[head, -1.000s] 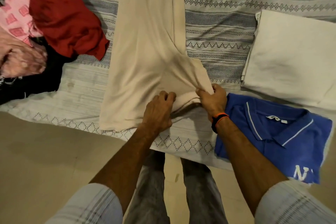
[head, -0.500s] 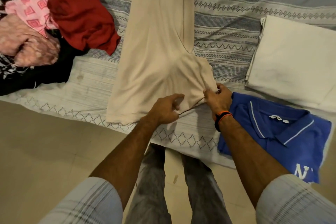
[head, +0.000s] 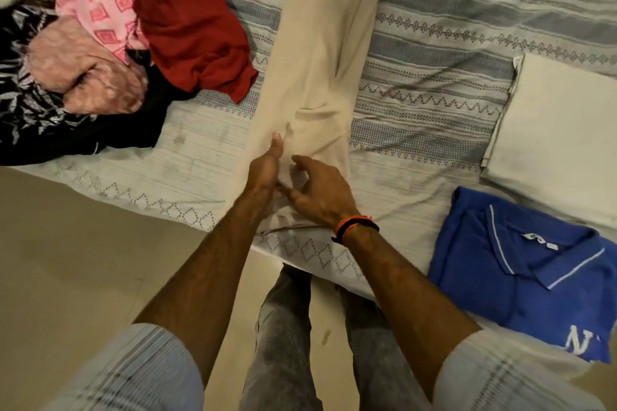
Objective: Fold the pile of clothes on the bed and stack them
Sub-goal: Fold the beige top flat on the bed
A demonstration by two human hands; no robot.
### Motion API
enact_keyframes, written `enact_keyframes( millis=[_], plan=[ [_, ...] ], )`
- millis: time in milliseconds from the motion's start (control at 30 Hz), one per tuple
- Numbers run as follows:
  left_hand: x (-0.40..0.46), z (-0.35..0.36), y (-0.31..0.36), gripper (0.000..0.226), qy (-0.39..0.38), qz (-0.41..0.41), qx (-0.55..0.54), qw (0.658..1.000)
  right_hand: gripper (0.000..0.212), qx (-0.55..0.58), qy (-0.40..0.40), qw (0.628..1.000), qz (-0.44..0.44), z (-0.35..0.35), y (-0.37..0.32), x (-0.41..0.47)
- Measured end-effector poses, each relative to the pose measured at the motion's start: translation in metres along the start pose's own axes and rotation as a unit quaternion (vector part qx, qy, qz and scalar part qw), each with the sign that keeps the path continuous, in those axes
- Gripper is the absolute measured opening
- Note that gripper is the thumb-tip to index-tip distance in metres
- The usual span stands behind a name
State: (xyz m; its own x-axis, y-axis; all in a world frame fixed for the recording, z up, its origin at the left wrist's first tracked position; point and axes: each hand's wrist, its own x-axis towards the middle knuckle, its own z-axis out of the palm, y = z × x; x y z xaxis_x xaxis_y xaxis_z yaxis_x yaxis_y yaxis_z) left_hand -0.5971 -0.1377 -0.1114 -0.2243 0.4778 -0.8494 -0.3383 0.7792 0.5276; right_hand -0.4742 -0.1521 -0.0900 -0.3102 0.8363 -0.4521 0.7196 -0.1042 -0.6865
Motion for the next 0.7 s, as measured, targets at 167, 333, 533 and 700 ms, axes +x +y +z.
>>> enact_keyframes(
  millis=[167,333,533,700],
  plan=[
    [0.007,-0.013,-0.009,0.021,0.002,0.043,0.167,0.985,0.031,0.093,0.161,0.969,0.164,0.009,0.008,-0.003],
    [0.017,-0.016,-0.01,0.014,0.023,0.057,0.2,0.978,0.05,0.029,0.25,0.943,0.216,0.004,0.028,0.0],
    [0.019,-0.017,-0.012,0.009,0.018,0.062,0.199,0.978,0.047,0.207,0.147,0.914,0.317,0.002,0.048,0.003],
    [0.013,-0.02,-0.007,0.003,0.067,0.016,0.271,0.96,0.03,0.239,0.211,0.888,0.333,0.013,0.059,-0.006]
  ],
)
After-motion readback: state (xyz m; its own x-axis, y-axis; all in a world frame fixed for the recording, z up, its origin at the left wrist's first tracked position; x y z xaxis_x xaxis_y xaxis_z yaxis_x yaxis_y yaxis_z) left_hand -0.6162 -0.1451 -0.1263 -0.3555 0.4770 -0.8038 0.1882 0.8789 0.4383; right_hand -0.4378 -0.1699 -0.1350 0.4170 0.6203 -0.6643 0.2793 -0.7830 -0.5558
